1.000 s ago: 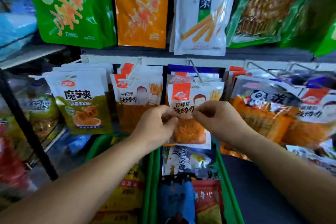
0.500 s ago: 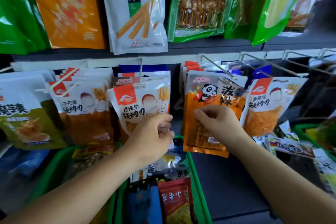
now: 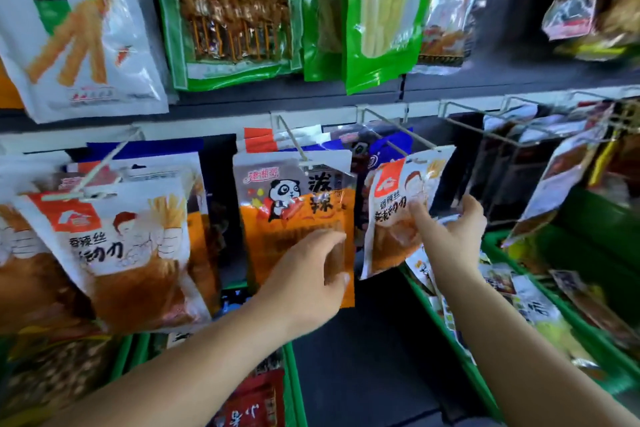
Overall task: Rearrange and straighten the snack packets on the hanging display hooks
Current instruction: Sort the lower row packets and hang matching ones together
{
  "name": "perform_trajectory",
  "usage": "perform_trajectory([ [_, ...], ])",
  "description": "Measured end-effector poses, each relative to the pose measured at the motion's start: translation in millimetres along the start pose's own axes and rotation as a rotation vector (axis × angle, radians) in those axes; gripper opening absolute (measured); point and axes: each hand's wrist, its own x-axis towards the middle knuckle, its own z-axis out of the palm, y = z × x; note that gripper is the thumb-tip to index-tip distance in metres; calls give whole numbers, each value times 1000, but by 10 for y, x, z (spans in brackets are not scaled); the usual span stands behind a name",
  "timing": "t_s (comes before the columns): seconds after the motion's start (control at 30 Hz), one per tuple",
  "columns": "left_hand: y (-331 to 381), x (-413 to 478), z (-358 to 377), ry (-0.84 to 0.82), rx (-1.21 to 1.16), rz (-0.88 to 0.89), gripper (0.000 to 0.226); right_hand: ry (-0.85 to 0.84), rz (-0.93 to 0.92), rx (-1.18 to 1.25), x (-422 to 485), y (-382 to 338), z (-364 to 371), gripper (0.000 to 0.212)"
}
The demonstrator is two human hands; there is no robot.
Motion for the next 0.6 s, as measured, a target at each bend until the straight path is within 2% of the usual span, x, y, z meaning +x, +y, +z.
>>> perform_trajectory([
  [0.1,-15,53,47,21,32,1,59,-130,65,142,68,-43,-53,102],
  [0.2,-23,57,63,20,32,-7,58,-177,34,189,101,-69,-78,99],
  [0.33,43,31,23,29,-34,-56,57,-328,89,301,102,-103,-105,109],
  [0.4,124,29,-7,18,-97,-81,59,-372,118,321,57,-145,-124,107],
  [0.47,204,72,-27,39,-168,-72,57,-328,96,321,29,-164,-132,84],
  [0.53,315,142,-57,36,-268,-63,43,-294,65,357,-16,-201,-159,45],
  [0.6,418,222,-72,19,-361,-58,37,-308,85,435,-50,-254,-212,28],
])
